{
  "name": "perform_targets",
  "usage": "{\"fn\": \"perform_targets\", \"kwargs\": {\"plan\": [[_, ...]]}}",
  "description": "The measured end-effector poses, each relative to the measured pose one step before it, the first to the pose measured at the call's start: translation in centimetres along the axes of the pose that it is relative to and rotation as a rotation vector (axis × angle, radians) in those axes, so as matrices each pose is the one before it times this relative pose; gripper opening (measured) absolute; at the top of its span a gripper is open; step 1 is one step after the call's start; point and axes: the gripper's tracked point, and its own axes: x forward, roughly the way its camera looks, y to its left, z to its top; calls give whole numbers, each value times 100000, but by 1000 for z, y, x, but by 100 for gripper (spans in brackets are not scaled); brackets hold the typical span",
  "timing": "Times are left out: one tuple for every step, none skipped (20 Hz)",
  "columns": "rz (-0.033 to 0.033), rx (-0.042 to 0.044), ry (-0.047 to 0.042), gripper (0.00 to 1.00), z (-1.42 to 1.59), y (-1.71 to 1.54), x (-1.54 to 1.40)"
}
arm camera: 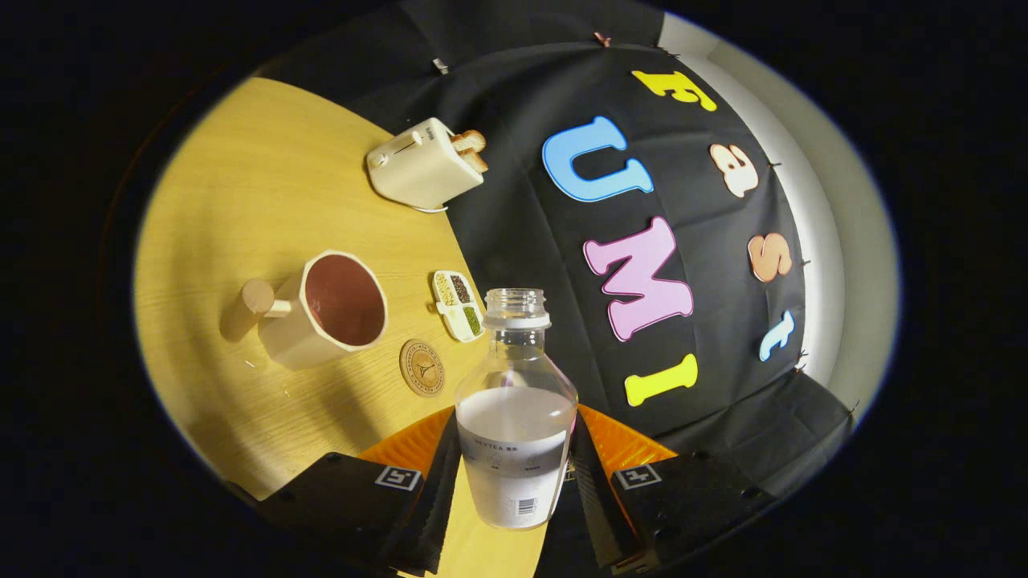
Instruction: Take the bottle from table, then pour the juice into the cup, finally place the bottle on the coaster
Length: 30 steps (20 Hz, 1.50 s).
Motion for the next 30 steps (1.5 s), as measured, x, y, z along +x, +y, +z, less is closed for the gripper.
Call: {"fn": "perform_targets", "kwargs": {"plan": [[508,-2774,-690,72,234,155,40],[716,-2987,-913,72,479,379,41],[706,-3954,-636,72,397,291,515],[790,-3463,-232,72,118,397,249],[462,-4005,152,72,95,311,133],[370,-3453,348,72,-168,259,193],[592,-2513,449,72,-271,297,48],[557,-1909,578,72,-23,348,237],[168,-1508,497,72,-120,137,-44],[271,-1513,425,72,-33,-106,-3],[197,-1936,230,72,100,40,186],[298,-2894,-17,72,27,71,5],[203,-2219,-526,72,91,107,-11],[369,-2355,-812,72,134,239,65],[169,-2144,-689,72,-15,232,-131],[115,-2695,-508,72,101,365,28],[222,-2206,-210,72,-142,172,22],[333,-1610,-110,72,-95,-49,211],[306,-1260,216,72,-119,7,76],[63,-951,456,72,-129,124,139],[7,-772,630,72,-160,-48,113],[152,-472,570,72,-14,27,217],[84,-503,485,72,-39,-92,61],[-119,-885,264,72,35,-29,174],[-116,-1224,123,72,41,-57,0],[6,-1217,100,72,46,-100,44],[-107,-1277,79,72,-27,-75,131],[-184,-1223,-102,72,63,-45,181],[-35,-1056,-124,72,62,30,33],[40,-994,-204,72,-34,53,122]]}}
